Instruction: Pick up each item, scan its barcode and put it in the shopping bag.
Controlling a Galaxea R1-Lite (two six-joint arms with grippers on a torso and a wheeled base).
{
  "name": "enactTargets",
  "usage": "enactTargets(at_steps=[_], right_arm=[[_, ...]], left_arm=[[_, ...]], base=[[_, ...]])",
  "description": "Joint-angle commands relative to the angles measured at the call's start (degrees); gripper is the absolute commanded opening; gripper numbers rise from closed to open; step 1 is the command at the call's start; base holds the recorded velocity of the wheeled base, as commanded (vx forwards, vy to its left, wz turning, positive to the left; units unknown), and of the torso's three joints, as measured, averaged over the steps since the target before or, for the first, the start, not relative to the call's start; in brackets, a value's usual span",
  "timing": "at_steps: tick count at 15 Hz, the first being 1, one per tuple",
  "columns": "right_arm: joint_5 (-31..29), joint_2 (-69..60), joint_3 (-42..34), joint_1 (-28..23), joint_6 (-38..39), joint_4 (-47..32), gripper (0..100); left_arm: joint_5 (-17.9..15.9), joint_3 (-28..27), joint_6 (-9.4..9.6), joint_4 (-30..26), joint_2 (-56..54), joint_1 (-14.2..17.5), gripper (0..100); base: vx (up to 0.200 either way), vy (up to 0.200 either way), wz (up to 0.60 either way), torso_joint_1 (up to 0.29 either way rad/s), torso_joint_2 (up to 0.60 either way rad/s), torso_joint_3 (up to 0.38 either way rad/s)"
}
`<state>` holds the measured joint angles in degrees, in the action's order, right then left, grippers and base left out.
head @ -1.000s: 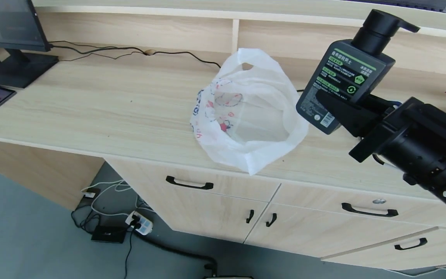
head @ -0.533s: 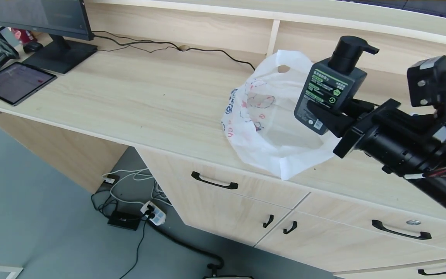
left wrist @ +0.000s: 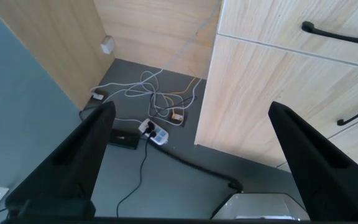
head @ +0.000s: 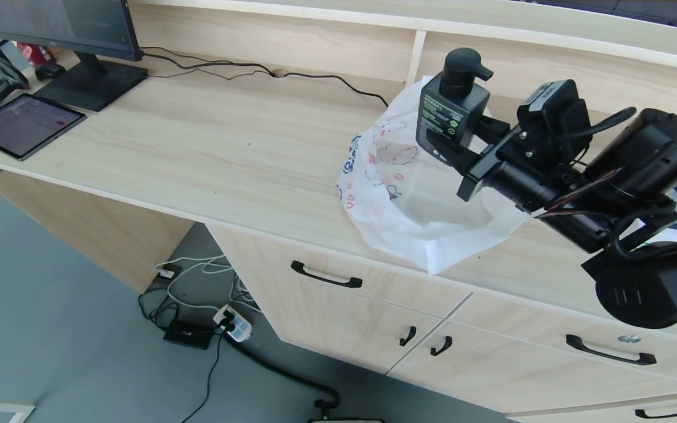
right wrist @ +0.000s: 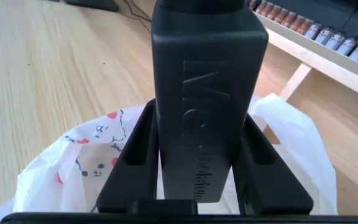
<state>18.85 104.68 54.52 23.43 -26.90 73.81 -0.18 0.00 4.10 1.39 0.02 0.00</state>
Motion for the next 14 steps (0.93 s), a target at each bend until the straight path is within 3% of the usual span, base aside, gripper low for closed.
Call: enactTargets(at_steps=[1,5,7,10,14], right_arm=[[0.2,4.0,1.1,-0.1,-1.4,0.0,0],[2.9,6.7,5.4,-2.7,-3.1,-0.2,0],[3.5,7.7,3.0,-2.6,-1.1,-0.3,0],[0.0,8.0,-3.5,2.4,18.5,5.2,0],[-9.8,10.9,0.9,1.4,34.0,9.8,0]], left_arm=[[0.0,0.0,0.03,0.0,0.0,0.0,100],[0.1,0.0,0.03,0.5,0.0,0.0,100],[0.0,0.0,0.03,0.5,0.0,0.0,100],[0.1,0.0,0.03,0.5,0.0,0.0,100],[0.1,0.0,0.12,0.5,0.0,0.0,100]], base=[[0.000,0.000,0.00,0.000,0.00,0.000],[0.000,0.000,0.00,0.000,0.00,0.000],[0.000,0.000,0.00,0.000,0.00,0.000],[0.000,0.000,0.00,0.000,0.00,0.000],[0.000,0.000,0.00,0.000,0.00,0.000]])
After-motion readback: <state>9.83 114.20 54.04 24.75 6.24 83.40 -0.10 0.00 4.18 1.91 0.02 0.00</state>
